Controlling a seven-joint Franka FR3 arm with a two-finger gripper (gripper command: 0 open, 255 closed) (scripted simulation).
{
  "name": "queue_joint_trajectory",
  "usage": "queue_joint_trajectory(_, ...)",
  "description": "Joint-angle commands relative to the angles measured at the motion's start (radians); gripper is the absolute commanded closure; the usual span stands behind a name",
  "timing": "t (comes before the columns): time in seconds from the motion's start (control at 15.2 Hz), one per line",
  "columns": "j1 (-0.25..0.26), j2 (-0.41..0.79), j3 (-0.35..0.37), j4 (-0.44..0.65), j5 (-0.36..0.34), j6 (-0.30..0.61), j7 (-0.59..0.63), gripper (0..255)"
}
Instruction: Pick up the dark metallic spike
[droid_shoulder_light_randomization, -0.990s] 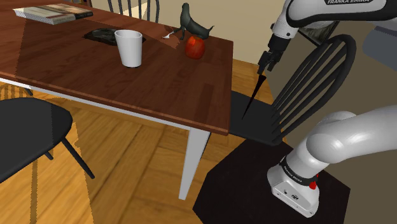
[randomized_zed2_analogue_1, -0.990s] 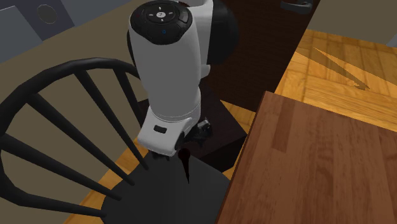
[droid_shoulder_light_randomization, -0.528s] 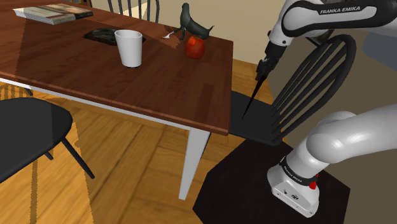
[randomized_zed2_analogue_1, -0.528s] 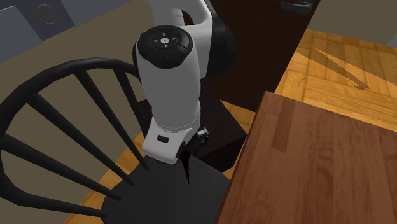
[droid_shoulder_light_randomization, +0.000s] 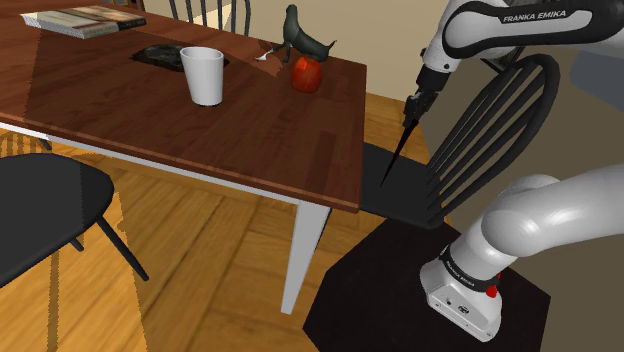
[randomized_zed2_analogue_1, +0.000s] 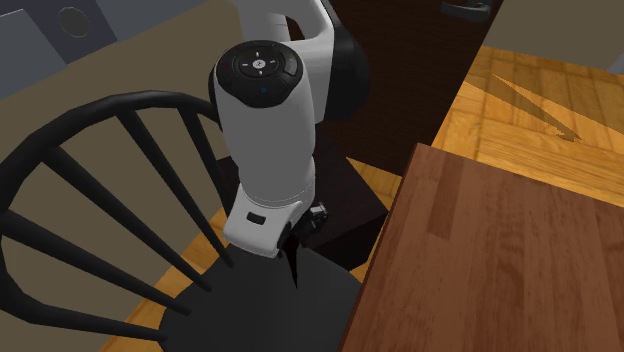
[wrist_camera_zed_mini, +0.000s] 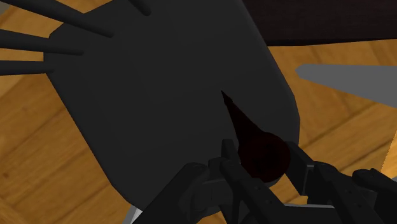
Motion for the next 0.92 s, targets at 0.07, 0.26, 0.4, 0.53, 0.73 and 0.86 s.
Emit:
queue_joint_trajectory(0.07,0.001,-0.001,0.002,0.012,0.001,-0.015,0.000,255)
queue_joint_trajectory(0.26,0.002,-0.007,0.006,0.049,0.005,-0.057,0.000,255)
queue_joint_trajectory(0.4,0.003,-0.009,0.009,0.074,0.007,-0.084,-0.001,255)
queue_joint_trajectory(0.53,0.004,-0.010,0.012,0.100,0.009,-0.112,-0.001,255)
queue_joint_trajectory(0.73,0.006,-0.010,0.016,0.140,0.013,-0.152,-0.002,255)
queue_joint_trajectory(0.86,0.007,-0.009,0.019,0.168,0.015,-0.178,-0.002,255)
